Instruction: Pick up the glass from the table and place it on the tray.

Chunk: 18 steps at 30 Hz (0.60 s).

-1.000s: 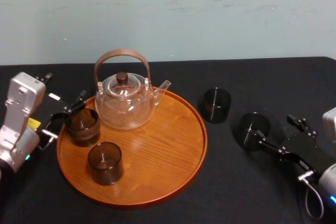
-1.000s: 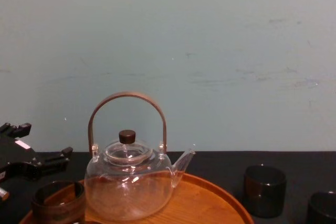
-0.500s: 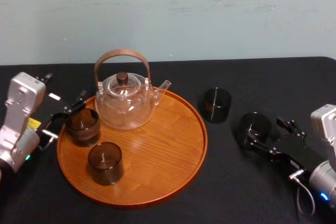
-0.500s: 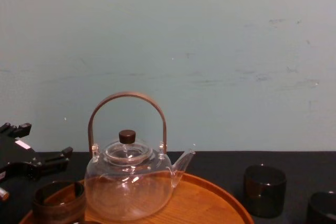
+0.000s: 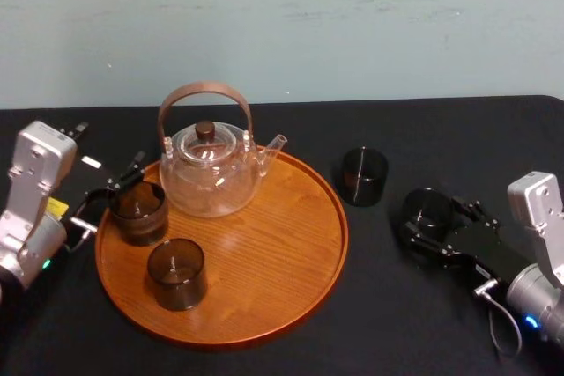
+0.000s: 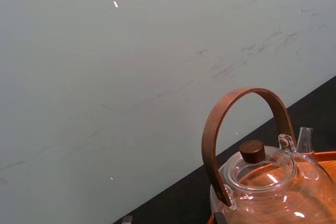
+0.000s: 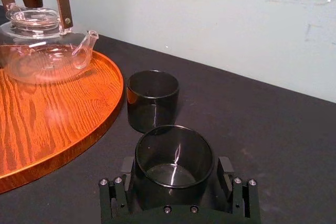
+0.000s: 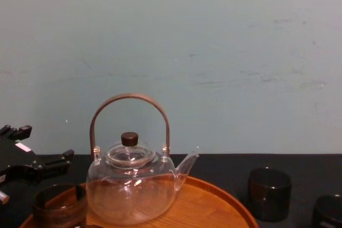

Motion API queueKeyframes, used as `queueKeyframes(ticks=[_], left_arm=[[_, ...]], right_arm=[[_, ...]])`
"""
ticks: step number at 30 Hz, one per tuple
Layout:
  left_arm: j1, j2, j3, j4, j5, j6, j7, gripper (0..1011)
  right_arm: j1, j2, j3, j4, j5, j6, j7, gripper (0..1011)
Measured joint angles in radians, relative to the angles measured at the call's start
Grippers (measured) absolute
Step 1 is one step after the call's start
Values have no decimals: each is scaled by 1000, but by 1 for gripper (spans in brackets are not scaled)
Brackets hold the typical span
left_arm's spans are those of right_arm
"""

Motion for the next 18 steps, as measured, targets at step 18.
queueKeyframes(ticks=[18], left_arm=[[0,0,0,0,0,0,0,1001]], right_arm=[[109,-64,-7,142,-47,-10,77,1003]])
